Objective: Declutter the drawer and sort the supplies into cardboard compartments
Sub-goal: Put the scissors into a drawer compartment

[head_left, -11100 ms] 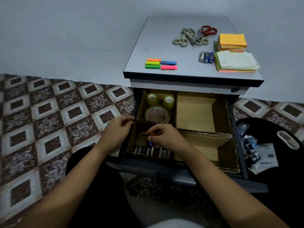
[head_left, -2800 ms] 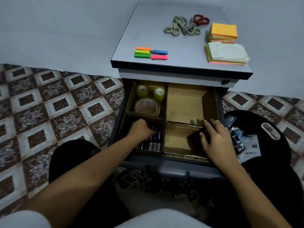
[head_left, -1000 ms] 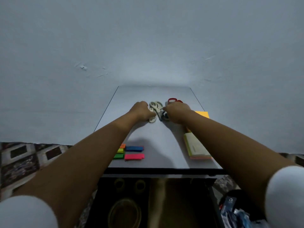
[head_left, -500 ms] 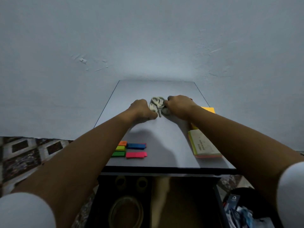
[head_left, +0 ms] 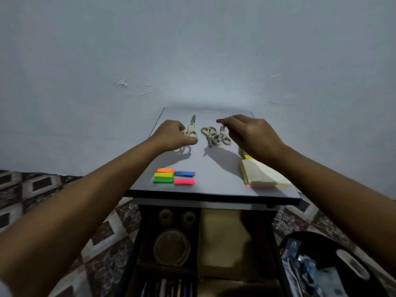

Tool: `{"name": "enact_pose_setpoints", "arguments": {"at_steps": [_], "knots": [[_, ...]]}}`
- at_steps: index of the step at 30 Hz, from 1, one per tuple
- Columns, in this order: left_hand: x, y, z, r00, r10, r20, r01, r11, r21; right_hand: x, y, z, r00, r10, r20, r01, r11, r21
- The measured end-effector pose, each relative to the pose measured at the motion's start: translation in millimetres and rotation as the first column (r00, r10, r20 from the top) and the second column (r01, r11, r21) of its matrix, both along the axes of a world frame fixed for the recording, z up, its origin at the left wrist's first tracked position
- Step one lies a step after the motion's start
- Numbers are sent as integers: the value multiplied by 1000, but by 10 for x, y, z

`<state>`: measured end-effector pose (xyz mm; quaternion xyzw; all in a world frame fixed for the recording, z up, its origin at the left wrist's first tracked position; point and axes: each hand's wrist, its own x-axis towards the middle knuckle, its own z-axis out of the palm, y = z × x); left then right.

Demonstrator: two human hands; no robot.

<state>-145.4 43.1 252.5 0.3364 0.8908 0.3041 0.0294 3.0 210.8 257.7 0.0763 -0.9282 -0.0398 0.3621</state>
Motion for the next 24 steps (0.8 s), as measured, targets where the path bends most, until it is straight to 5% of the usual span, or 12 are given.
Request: {"name": "enact_pose_setpoints", "arguments": {"at_steps": [4, 9, 14, 20, 24], "knots": [[456, -406, -7, 998, -56, -11, 56, 998, 27, 654, -416, -111, 991, 63, -117, -68, 997, -32], [1057, -910, -178, 990, -125, 62, 123, 992, 40, 1361, -802, -496, 996, 63, -59, -70, 991, -115], [1533, -1264, -434, 970, -193, 150, 177, 978, 112, 1790, -1024, -998, 985, 108, 134, -83, 980, -180], [1713, -1373, -931, 969, -216, 116, 223, 974, -47, 1779, -946, -1573, 947, 10, 320, 72, 967, -245], [1754, -1324, -1189, 961, -248, 127, 261, 960, -100, 1544, -877, -1709, 794, -210, 571, 322, 941, -102]]}}
